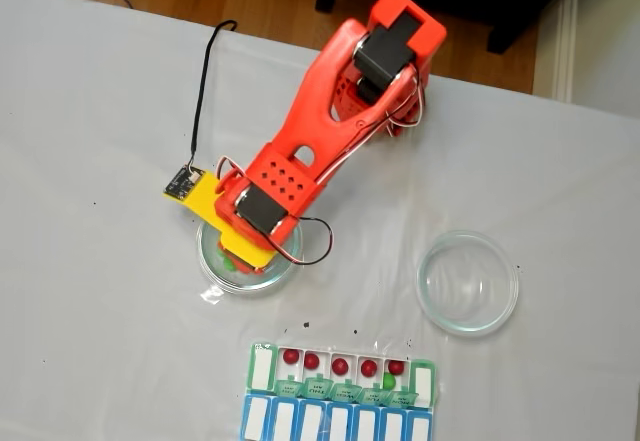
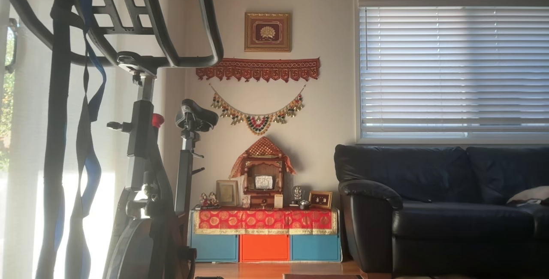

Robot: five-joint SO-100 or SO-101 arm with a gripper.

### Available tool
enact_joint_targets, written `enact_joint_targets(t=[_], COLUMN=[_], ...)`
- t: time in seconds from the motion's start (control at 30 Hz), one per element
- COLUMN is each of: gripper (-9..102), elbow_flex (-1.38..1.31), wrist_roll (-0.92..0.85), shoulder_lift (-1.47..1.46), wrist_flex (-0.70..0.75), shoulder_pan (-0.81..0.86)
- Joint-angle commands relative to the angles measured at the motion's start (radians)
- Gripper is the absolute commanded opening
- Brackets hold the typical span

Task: Sort medicines into box.

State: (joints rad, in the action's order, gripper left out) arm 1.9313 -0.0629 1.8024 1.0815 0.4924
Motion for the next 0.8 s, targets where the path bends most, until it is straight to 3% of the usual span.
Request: enact_joint_targets(t=[0.0, 0.63, 0.77], gripper=[18, 17, 12], elbow_flex=[-0.058, -0.100, -0.091], wrist_roll=[0.000, -0.008, -0.020], shoulder_lift=[0.020, -0.034, -0.031], wrist_flex=[-0.014, -0.005, -0.002], shoulder_pan=[0.003, 0.002, -0.003])
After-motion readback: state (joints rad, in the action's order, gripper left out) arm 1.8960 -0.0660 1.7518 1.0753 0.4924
